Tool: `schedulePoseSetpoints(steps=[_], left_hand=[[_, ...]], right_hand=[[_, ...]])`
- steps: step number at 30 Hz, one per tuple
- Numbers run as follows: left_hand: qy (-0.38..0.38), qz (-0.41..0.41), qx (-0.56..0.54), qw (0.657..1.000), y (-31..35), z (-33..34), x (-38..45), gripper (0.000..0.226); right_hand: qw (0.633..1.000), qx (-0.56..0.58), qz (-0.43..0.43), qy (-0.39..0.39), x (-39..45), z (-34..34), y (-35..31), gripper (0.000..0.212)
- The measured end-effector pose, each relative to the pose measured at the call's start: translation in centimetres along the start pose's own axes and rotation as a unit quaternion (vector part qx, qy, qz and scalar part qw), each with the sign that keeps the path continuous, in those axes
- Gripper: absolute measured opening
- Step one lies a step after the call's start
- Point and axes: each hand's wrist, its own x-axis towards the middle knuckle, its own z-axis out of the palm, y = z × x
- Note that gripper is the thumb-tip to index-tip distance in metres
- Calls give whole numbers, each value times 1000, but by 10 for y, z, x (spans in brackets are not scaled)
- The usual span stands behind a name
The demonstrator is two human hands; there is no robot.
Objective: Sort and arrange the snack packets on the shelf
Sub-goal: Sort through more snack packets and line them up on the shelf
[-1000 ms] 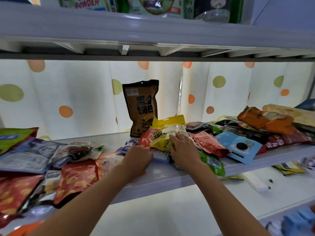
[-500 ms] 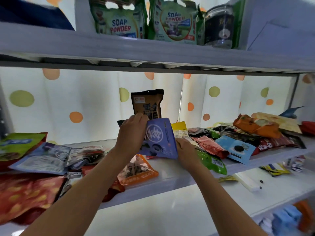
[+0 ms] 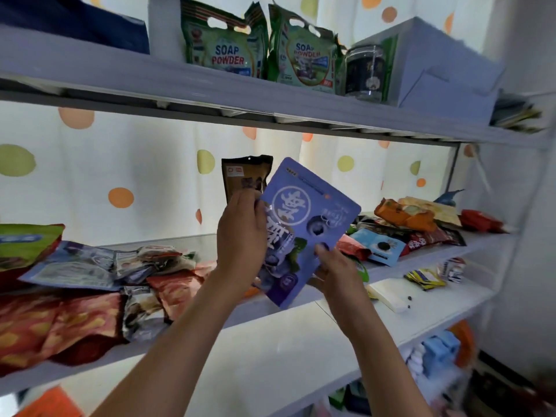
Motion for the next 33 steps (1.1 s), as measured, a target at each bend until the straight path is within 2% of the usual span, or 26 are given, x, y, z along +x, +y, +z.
schedulePoseSetpoints(steps=[2,7,13,15,18,20,22,26,33], left_hand=[[-16,-28,-35,999,2,-4,-16,12],[-54,-121,-142,981,12,-13,-61,11],[-73,-241,-177,951,36,-13,-123,4],[-90,-284,-206,932,48,-12,-144,12],[-157,-348,-256,888,71,-7,-184,20],[-204,-363,-278,866,81,-2,-213,16],[-218,-371,-283,857,89,5,-243,12],[-175,-421,-289,842,99,20,-293,13],[-17,-499,-306,810,118,47,-342,13]], right_hand=[[1000,-26,-15,9,-17,-4,5,26],[999,18,11,30,-57,-20,20,24],[998,24,51,34,-103,-55,34,17],[997,15,70,36,-118,-74,39,18],[995,-6,99,30,-147,-110,46,19],[993,-17,110,28,-166,-130,51,19],[992,-20,122,20,-185,-148,57,20],[987,-21,158,22,-211,-178,70,20],[958,-78,275,20,-235,-227,82,25]])
